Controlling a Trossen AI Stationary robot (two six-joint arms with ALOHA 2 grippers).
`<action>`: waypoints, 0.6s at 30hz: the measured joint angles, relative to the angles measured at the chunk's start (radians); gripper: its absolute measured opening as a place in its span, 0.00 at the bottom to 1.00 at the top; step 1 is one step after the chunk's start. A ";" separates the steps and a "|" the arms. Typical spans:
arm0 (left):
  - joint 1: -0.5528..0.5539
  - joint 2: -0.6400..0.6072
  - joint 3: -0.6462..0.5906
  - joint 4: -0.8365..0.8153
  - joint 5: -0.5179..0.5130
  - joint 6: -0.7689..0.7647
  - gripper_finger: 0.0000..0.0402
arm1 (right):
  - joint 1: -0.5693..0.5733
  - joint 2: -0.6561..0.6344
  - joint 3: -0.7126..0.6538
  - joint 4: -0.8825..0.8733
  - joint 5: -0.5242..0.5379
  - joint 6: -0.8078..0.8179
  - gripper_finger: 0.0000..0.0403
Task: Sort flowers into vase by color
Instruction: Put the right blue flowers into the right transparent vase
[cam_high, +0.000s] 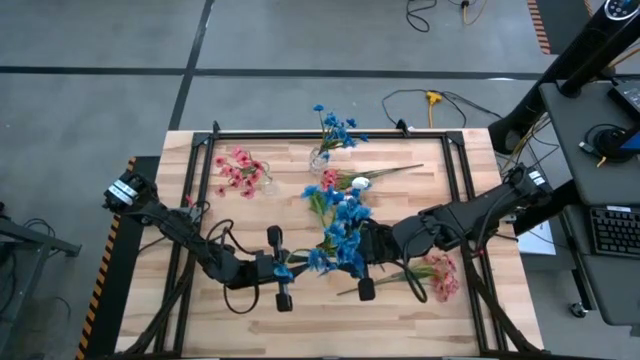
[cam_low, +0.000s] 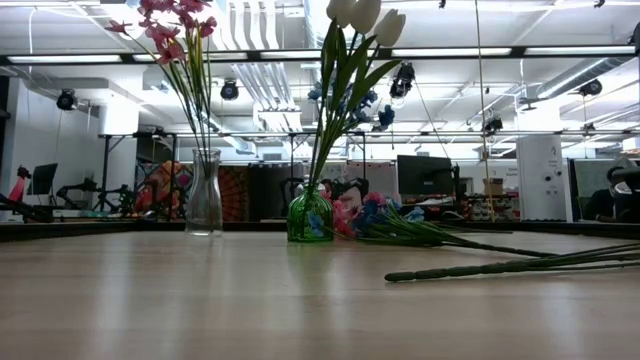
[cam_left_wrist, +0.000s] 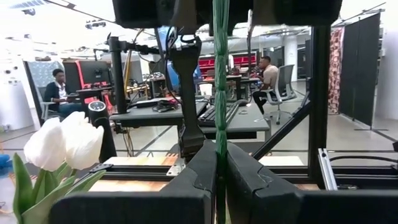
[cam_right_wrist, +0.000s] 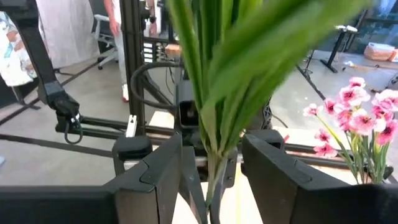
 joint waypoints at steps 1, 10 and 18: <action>0.000 0.000 0.000 -0.001 -0.002 0.000 0.00 | 0.000 0.000 0.000 0.007 0.000 0.000 0.40; 0.000 0.000 0.000 -0.007 -0.002 0.007 0.00 | 0.000 0.000 0.004 0.026 0.000 -0.016 0.26; 0.000 0.000 0.000 -0.017 -0.023 0.009 0.01 | 0.000 0.000 0.004 0.023 -0.001 -0.034 0.05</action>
